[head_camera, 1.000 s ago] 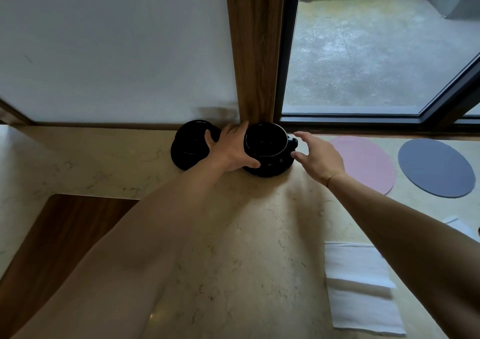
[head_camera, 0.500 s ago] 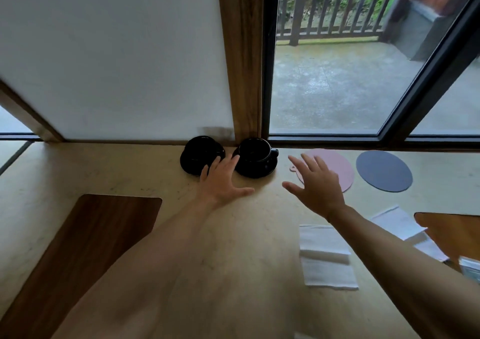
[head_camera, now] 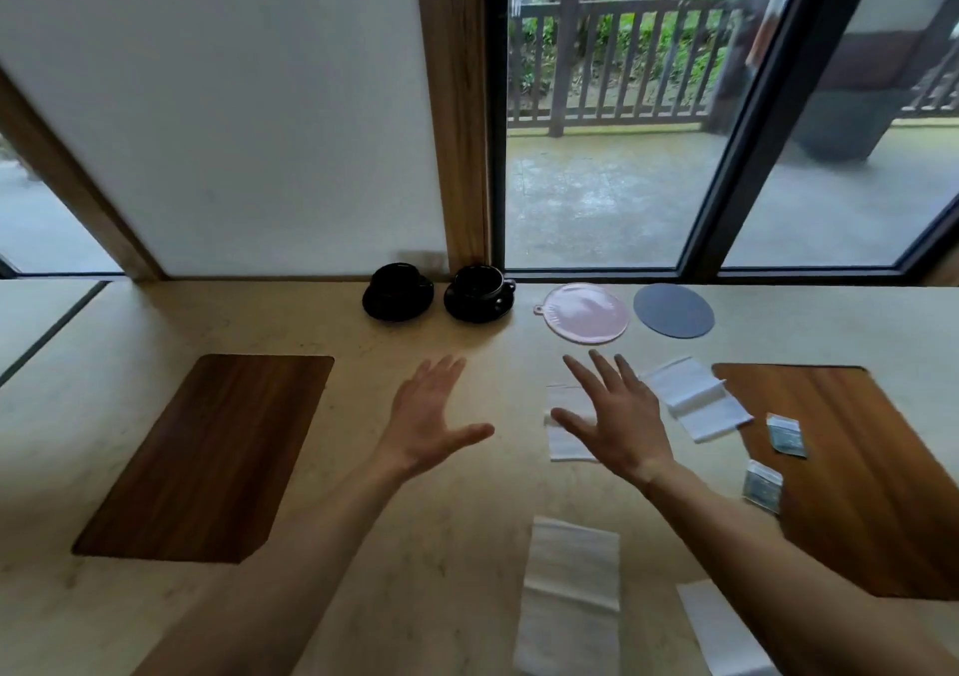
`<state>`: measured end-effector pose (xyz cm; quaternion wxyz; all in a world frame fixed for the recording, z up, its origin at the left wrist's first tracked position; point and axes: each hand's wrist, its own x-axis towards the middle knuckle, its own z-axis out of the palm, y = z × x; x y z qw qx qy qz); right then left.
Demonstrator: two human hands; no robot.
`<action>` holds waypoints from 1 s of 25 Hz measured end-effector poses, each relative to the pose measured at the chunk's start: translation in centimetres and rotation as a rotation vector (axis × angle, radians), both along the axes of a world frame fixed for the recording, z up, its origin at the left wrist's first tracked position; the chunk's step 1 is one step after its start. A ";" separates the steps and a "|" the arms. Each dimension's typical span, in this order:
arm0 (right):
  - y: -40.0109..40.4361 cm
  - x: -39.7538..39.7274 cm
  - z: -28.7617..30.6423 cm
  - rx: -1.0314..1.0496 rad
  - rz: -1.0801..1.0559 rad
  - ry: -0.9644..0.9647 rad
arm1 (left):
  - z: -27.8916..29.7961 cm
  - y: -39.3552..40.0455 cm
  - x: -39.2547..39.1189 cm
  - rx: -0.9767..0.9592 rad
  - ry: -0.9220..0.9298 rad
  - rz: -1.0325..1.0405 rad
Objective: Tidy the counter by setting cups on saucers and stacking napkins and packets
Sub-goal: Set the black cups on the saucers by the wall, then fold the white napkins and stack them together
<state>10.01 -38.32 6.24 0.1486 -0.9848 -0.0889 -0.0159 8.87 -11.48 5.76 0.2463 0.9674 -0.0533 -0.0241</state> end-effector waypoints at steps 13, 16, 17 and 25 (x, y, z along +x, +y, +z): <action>-2.9 -19.4 -2.6 0.056 -0.140 -0.029 | -2.4 -3.2 -14.7 -0.110 -0.054 -0.150; -3.8 -22.2 -4.5 0.063 -0.161 0.003 | -3.4 -4.1 -16.7 -0.117 -0.041 -0.155; -4.2 -22.9 -4.9 0.071 -0.164 0.003 | -3.8 -4.4 -17.3 -0.114 -0.026 -0.153; -7.6 -23.5 -7.5 0.113 -0.131 -0.006 | -7.1 -7.7 -18.9 -0.124 0.063 -0.070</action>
